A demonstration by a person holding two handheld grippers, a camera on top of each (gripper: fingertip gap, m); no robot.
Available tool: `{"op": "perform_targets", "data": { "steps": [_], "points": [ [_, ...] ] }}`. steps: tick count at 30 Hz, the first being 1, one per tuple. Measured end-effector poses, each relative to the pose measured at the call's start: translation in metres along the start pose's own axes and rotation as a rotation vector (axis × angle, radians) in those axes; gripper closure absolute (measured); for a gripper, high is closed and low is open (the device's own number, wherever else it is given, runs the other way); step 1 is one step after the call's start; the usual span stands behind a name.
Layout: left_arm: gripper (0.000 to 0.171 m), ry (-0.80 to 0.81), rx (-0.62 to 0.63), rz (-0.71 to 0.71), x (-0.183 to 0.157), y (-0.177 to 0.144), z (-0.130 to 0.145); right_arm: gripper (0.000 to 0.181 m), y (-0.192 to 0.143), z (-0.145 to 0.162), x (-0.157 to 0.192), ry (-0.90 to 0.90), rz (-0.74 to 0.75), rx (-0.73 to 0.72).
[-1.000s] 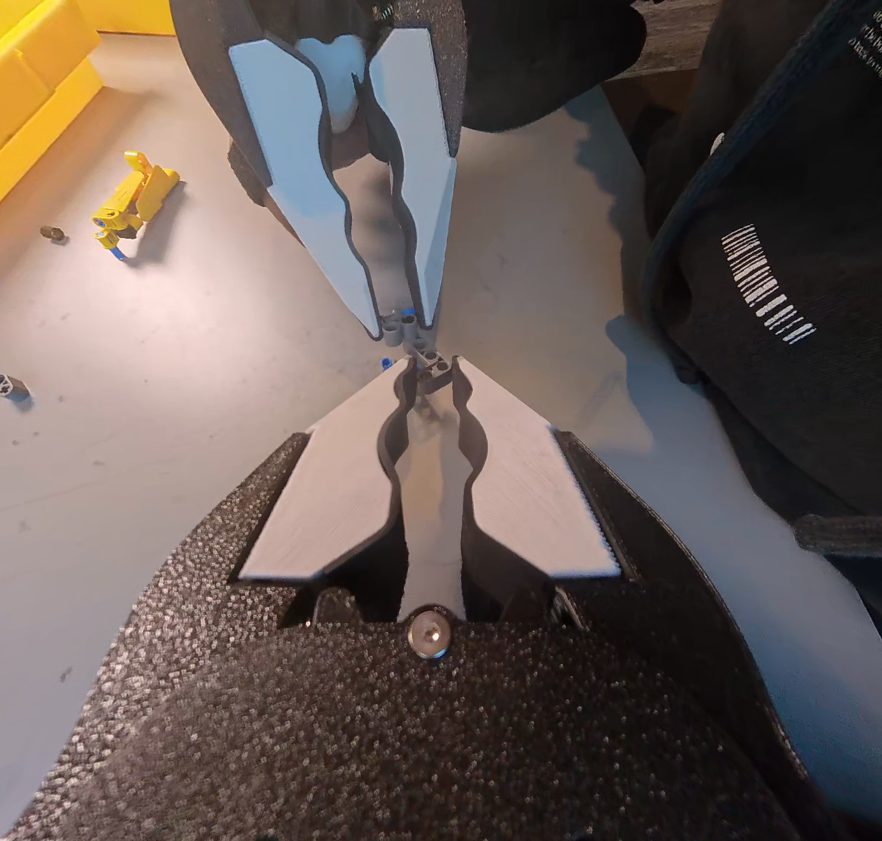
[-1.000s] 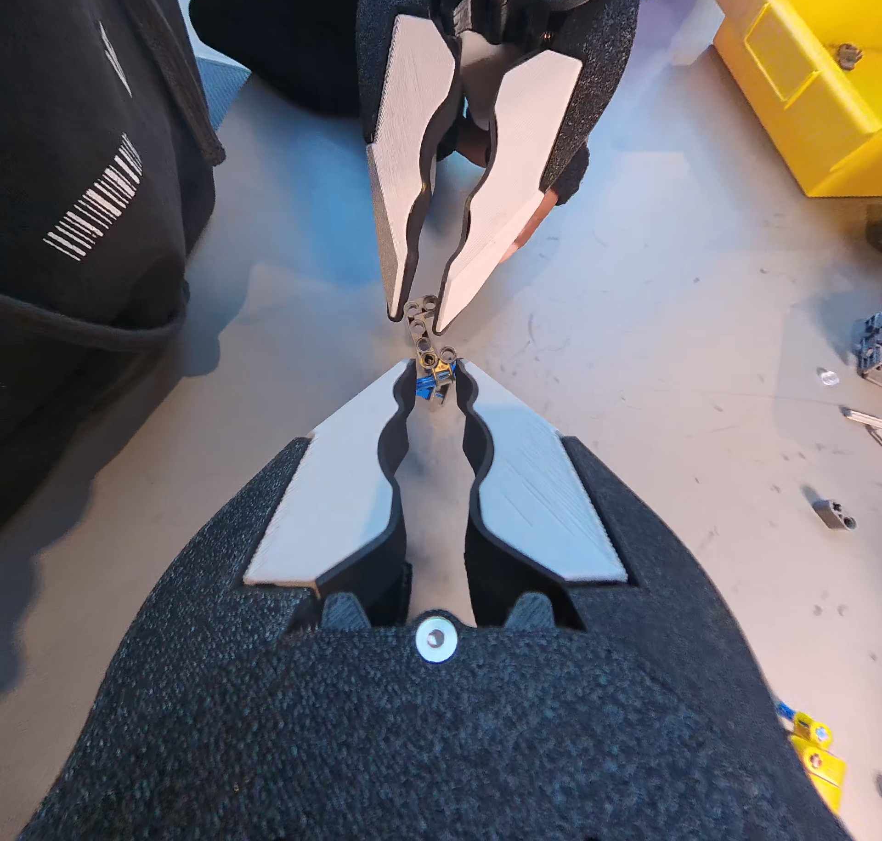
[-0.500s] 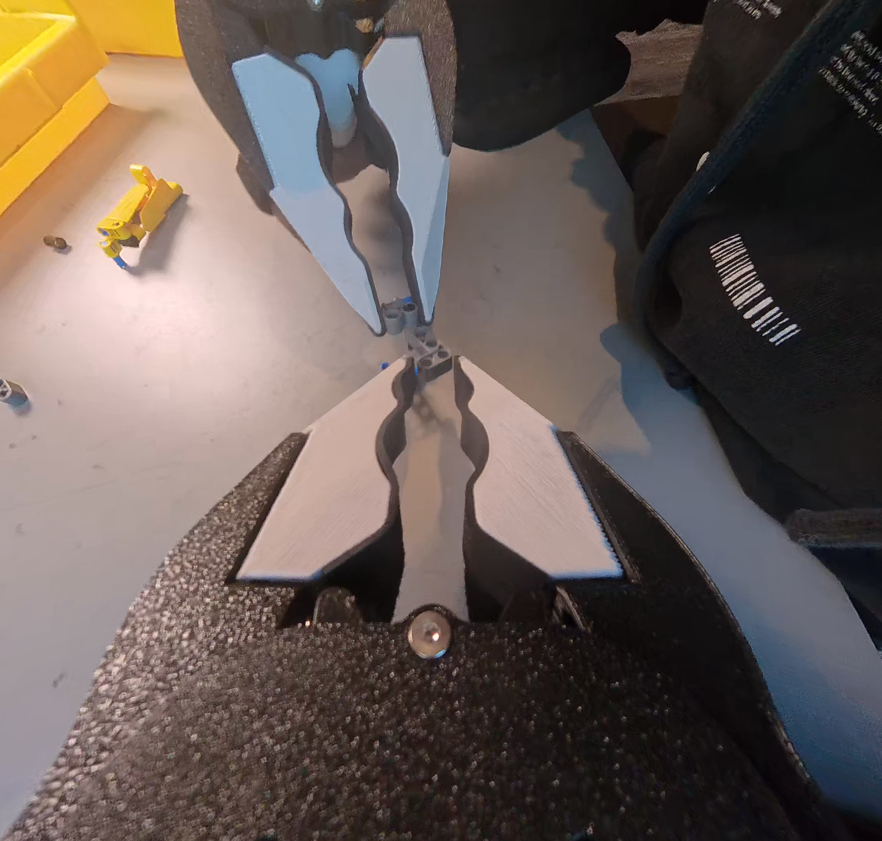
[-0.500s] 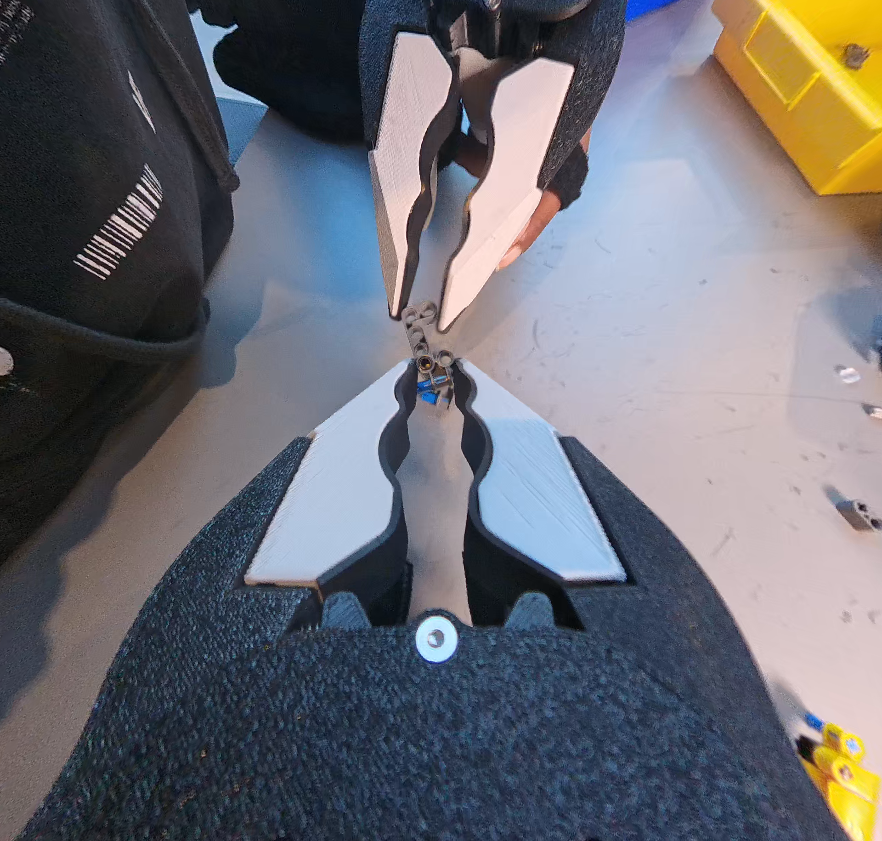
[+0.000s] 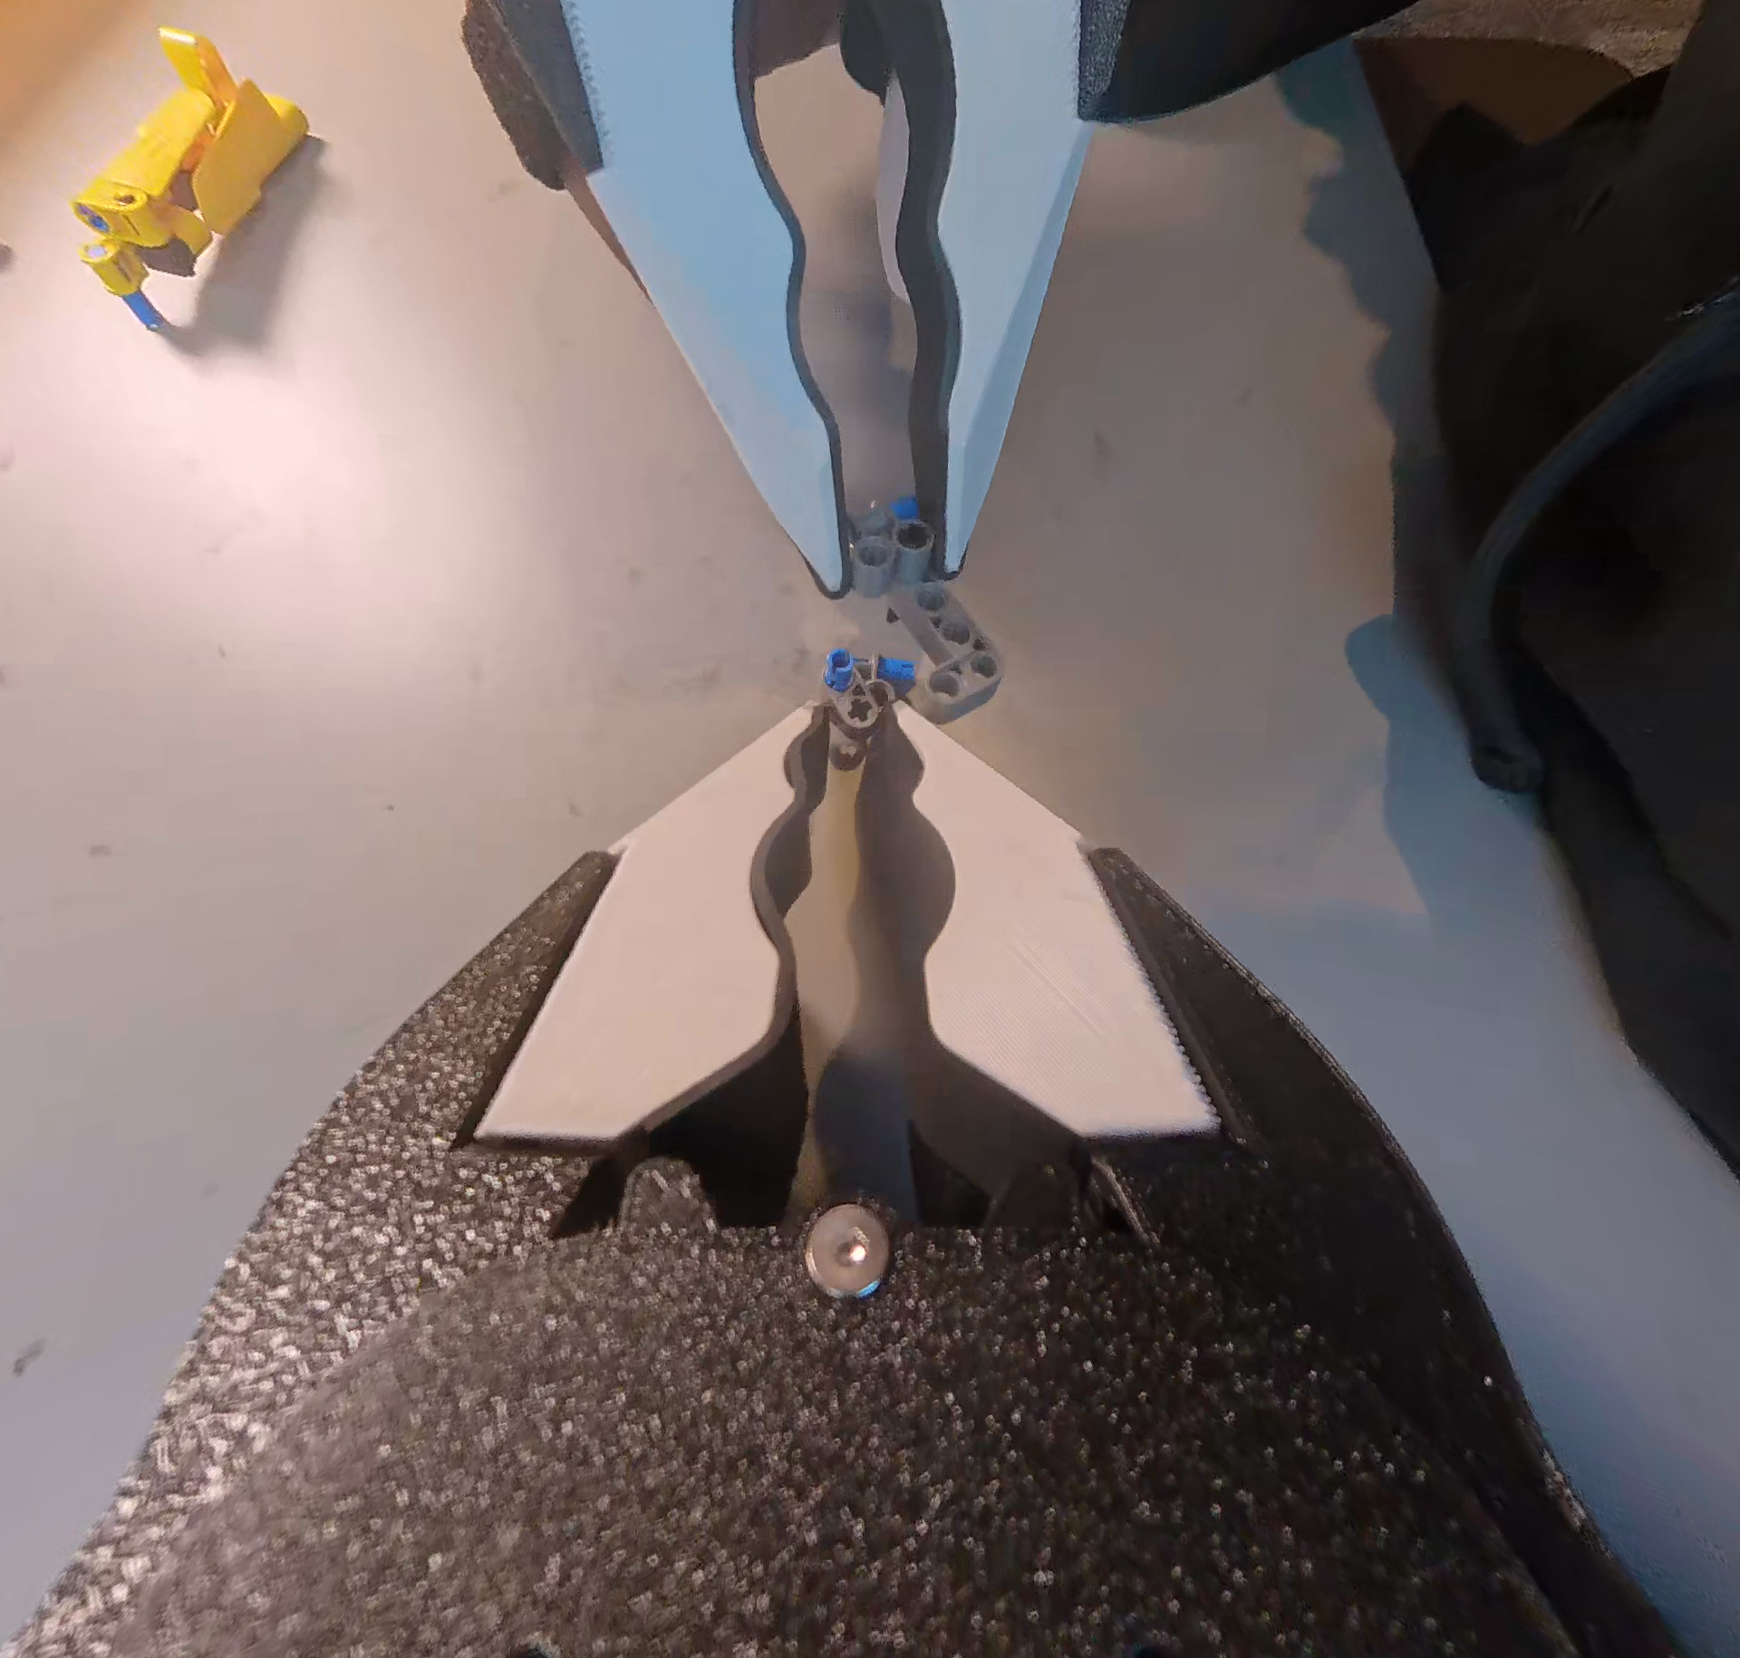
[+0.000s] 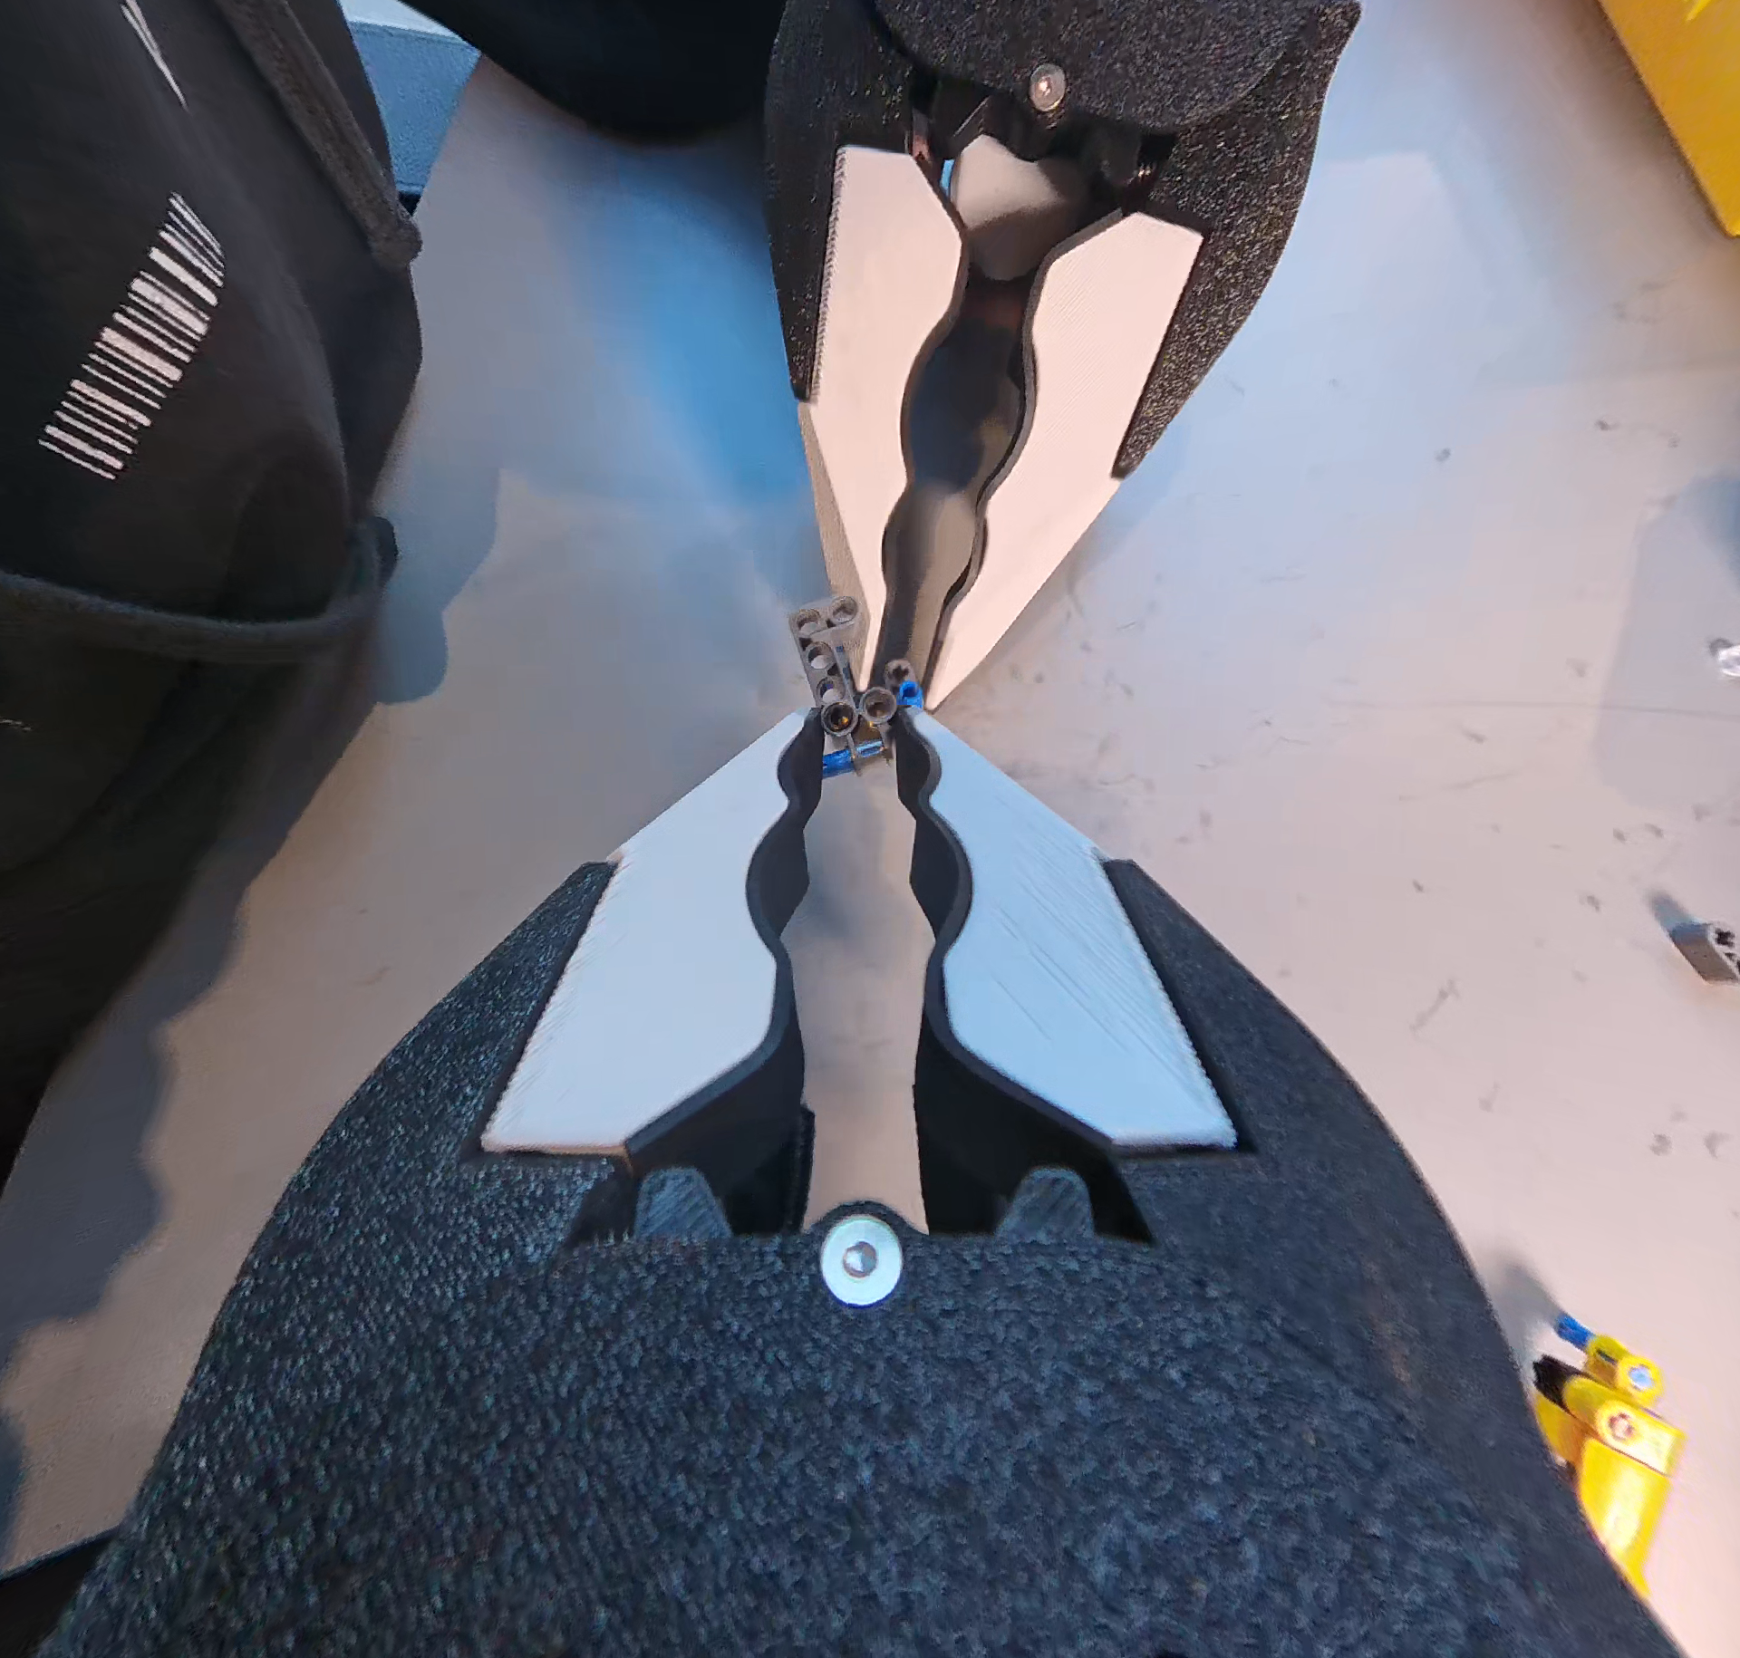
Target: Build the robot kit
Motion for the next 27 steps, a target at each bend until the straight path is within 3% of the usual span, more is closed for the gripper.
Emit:
{"op": "perform_targets", "data": {
  "steps": [10,27],
  "points": [
    [0.162,0.026,-0.009,0.001,-0.002,0.003,-0.003,0.166,-0.002,-0.005,-0.003,0.026,-0.113,-0.007],
    [0.164,0.152,-0.034,0.104,0.002,0.005,-0.004,0.166,0.005,-0.011,-0.024,-0.112,-0.341,0.185]
  ]
}}
Point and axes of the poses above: each gripper's, where its closed fingertips meet, y out along the fingers, z out of its underside, x = y × z across the jaws, the point moved 8 cm from there along -y, back along the fingers, and after that the axes turned 12 degrees about -z, right-handed, at the moved point
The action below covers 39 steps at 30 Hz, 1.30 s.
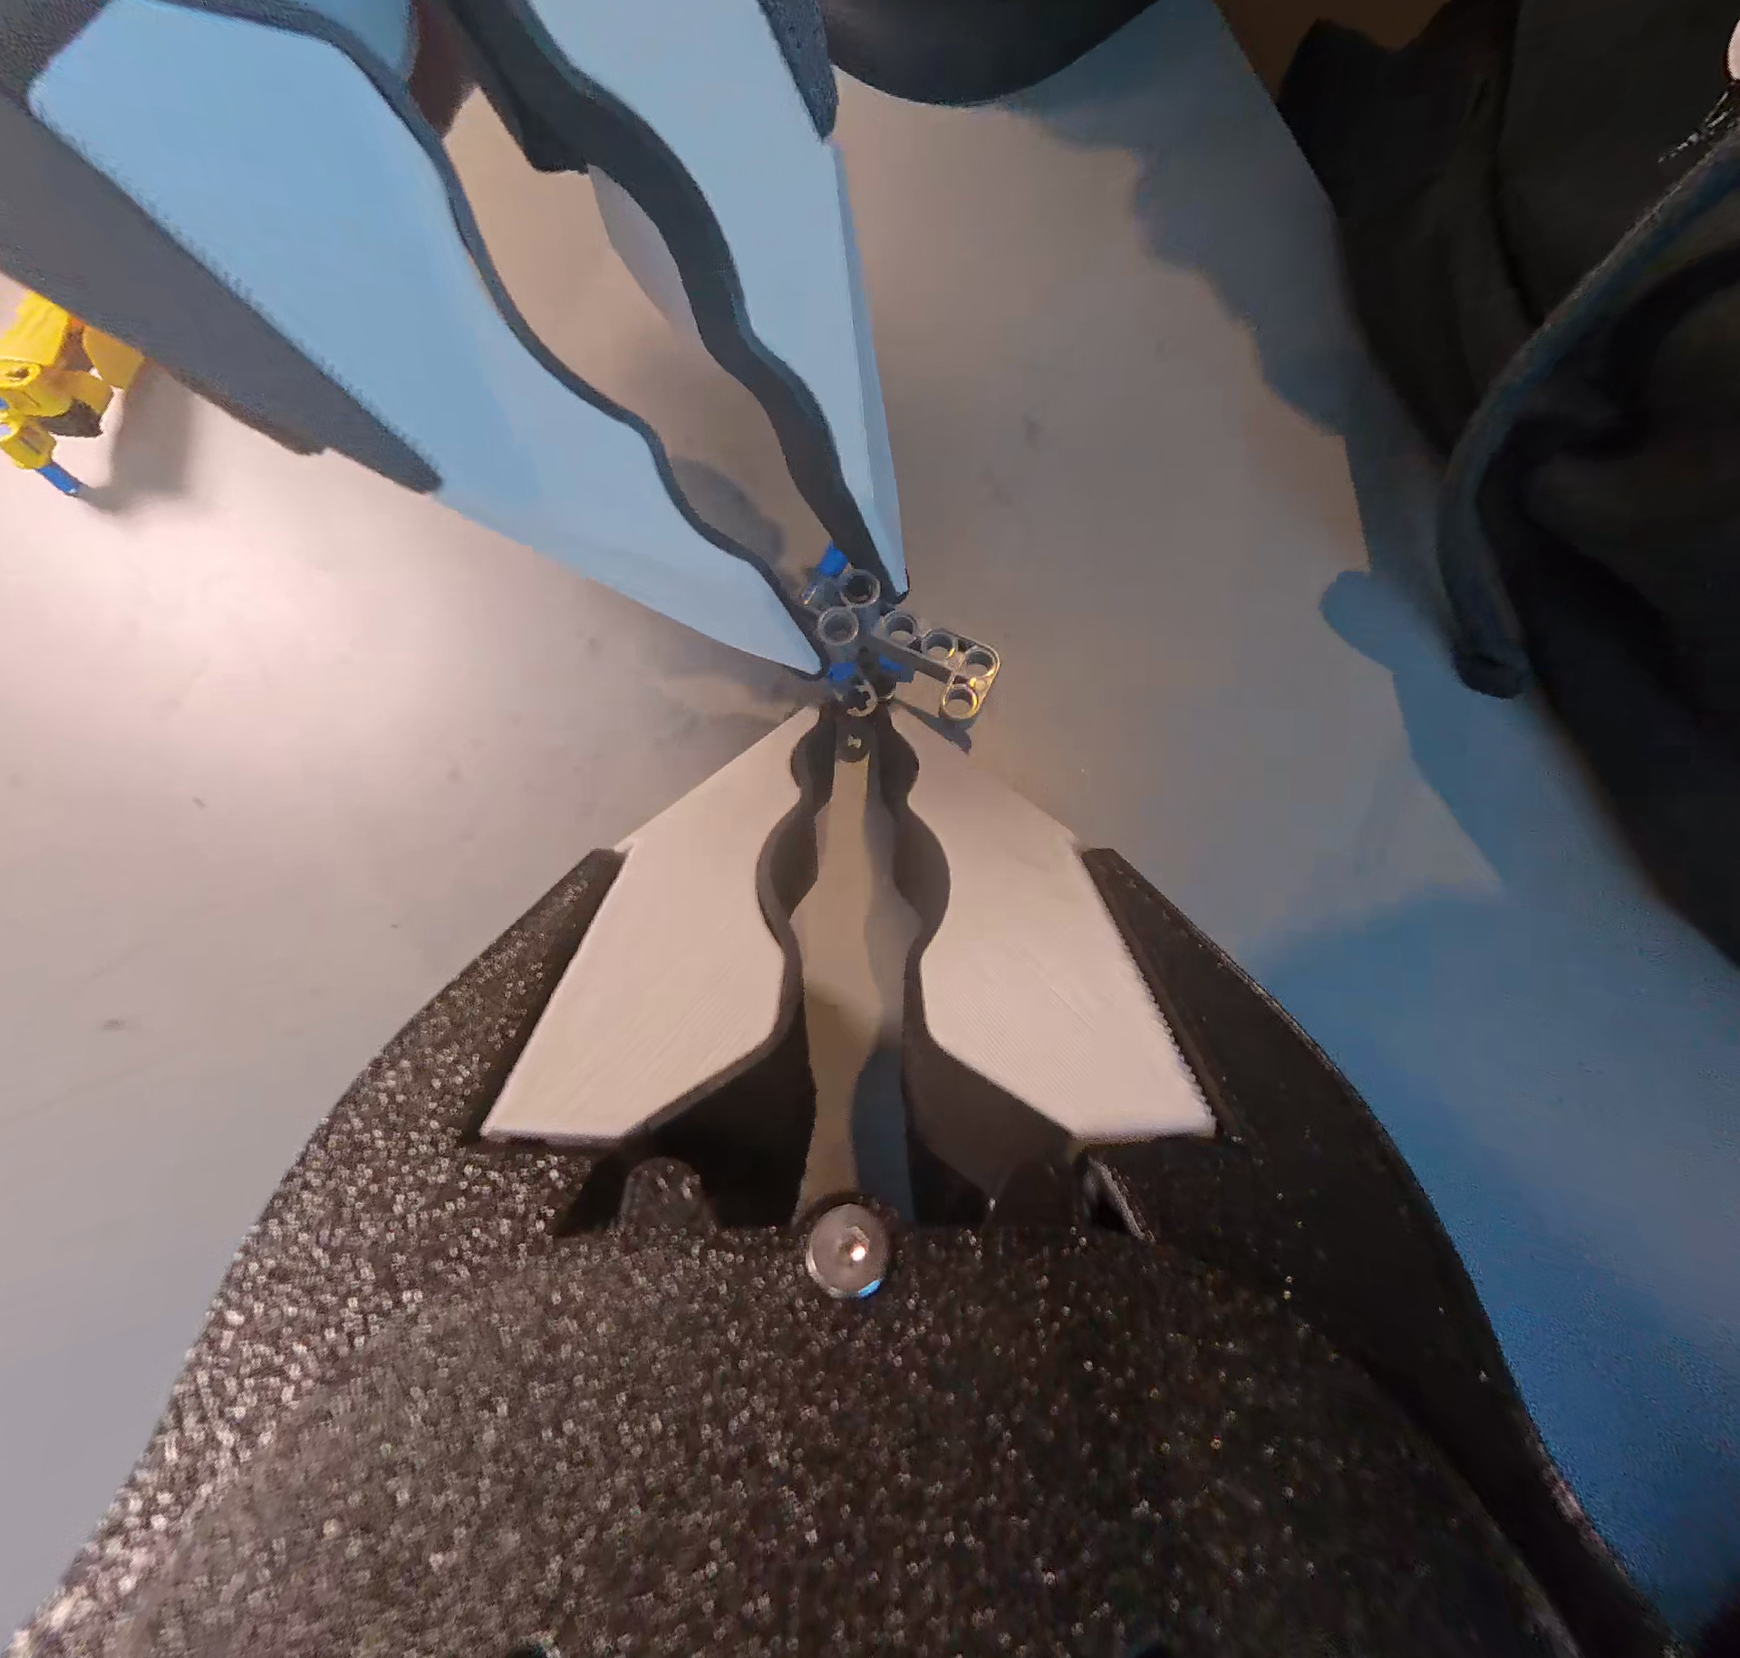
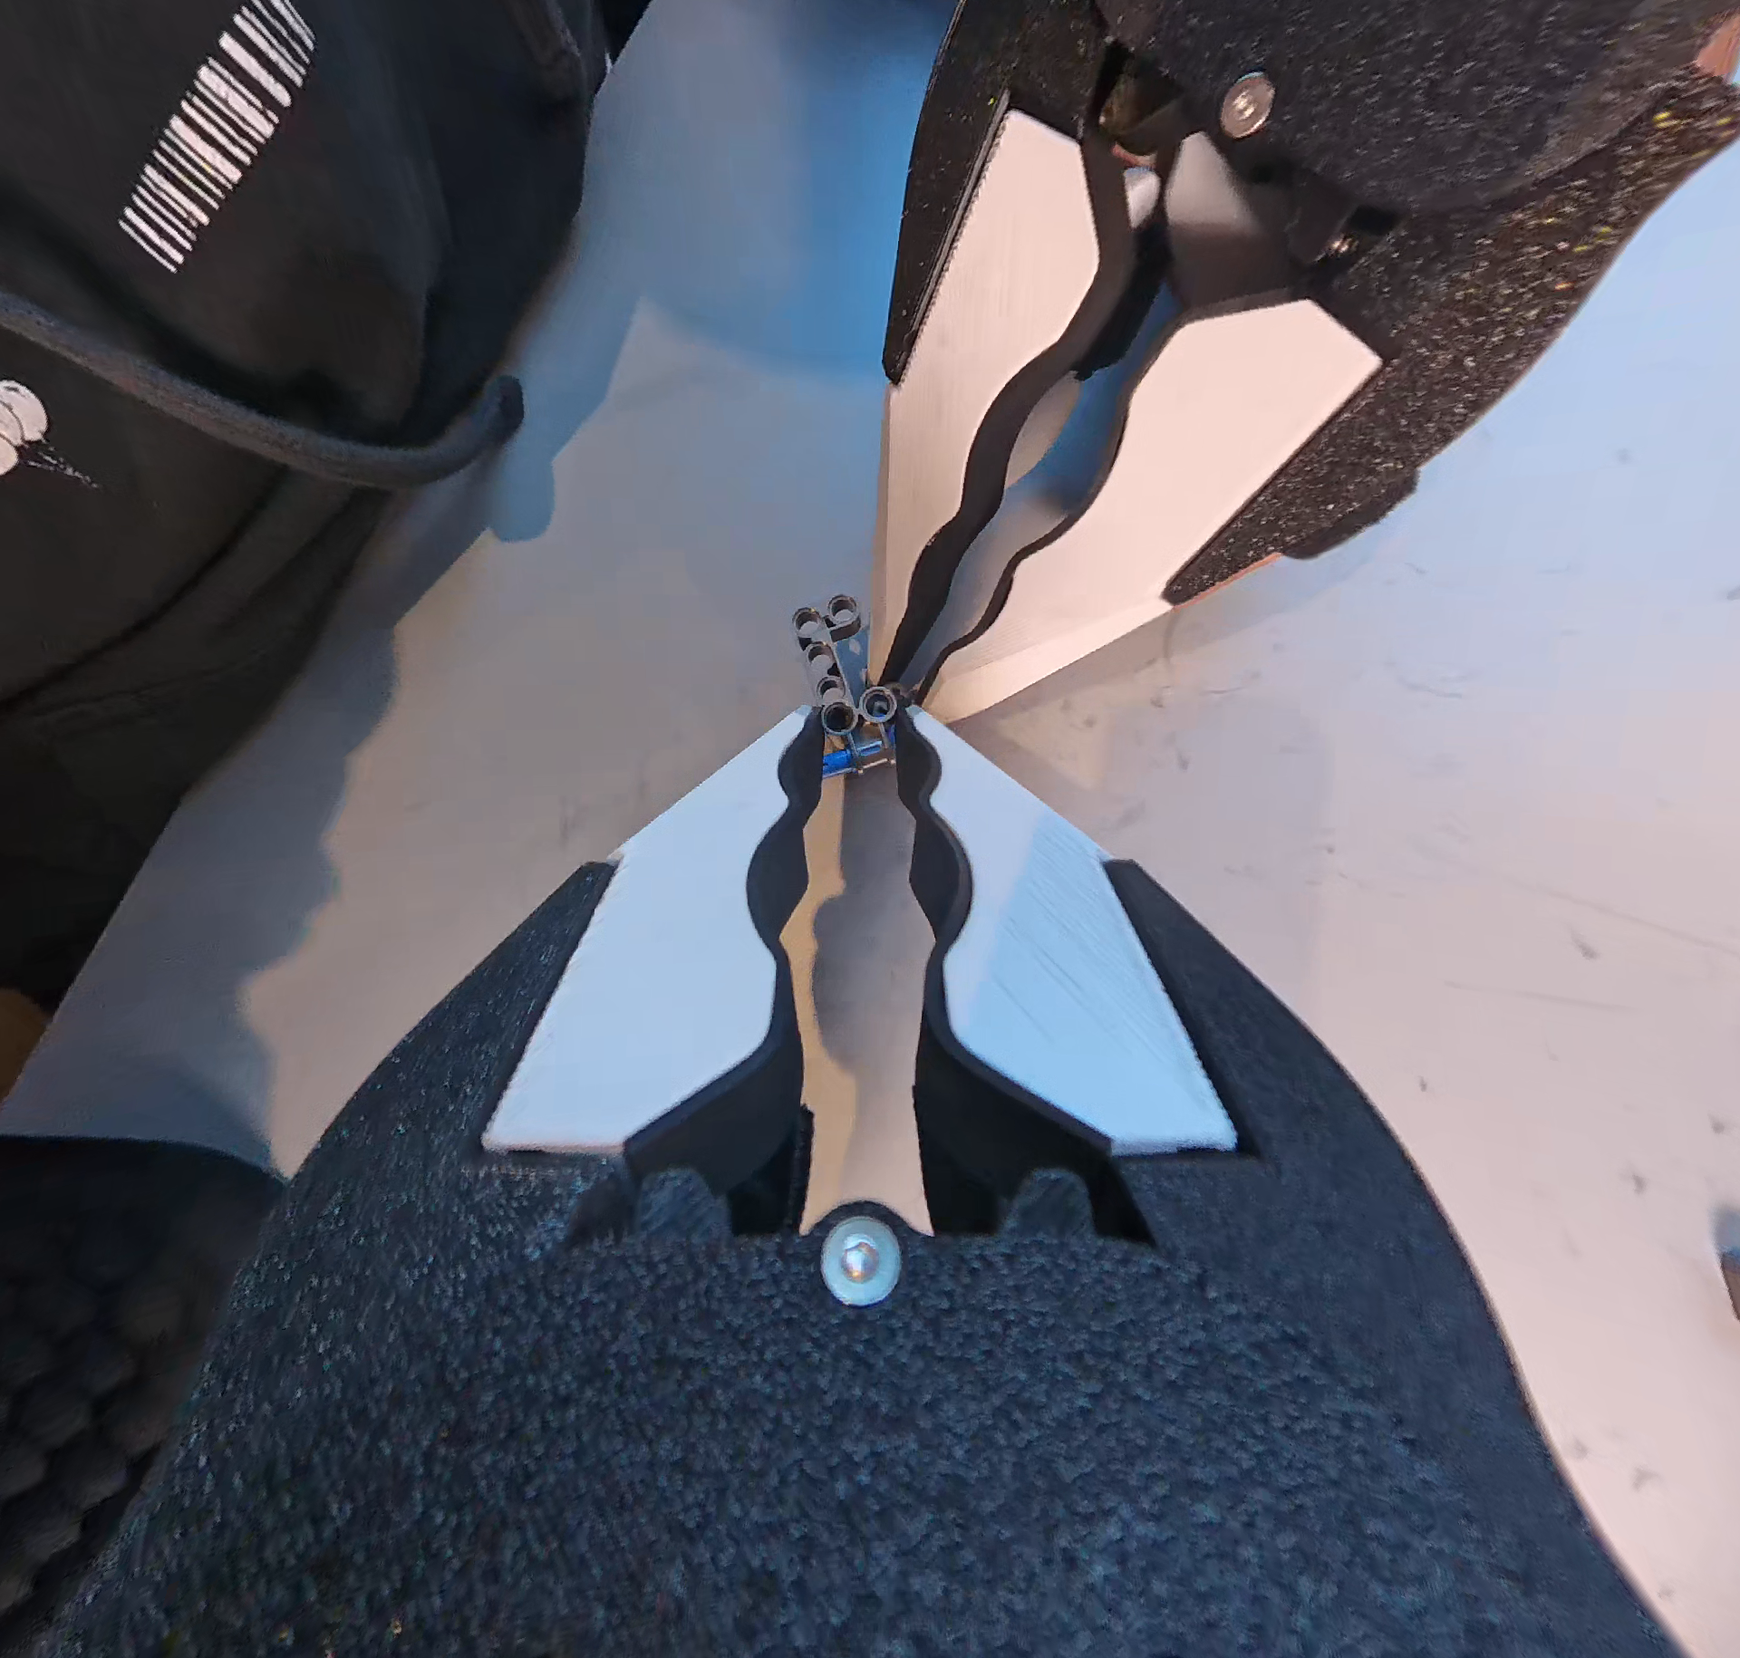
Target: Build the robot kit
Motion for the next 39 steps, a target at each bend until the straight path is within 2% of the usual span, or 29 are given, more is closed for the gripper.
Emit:
{"op": "perform_targets", "data": {
  "steps": [9,18,26,39],
  "points": [
    [0.165,0.037,-0.008,0.037,0.0004,0.0025,-0.0017,0.166,0.0039,0.0057,0.0022,0.022,-0.006,-0.008],
    [0.165,0.032,-0.008,0.039,-0.0001,0.0027,-0.0022,0.167,0.0055,-0.0001,0.0055,-0.026,0.02,0.086],
    [0.161,0.021,-0.018,0.038,-0.0014,0.0016,-0.0033,0.167,0.0062,-0.0002,0.006,-0.014,0.015,0.086],
    [0.165,0.015,-0.012,0.049,-0.0006,0.0055,-0.006,0.167,0.0062,0.0002,0.0062,-0.02,-0.023,0.107]
  ]
}}
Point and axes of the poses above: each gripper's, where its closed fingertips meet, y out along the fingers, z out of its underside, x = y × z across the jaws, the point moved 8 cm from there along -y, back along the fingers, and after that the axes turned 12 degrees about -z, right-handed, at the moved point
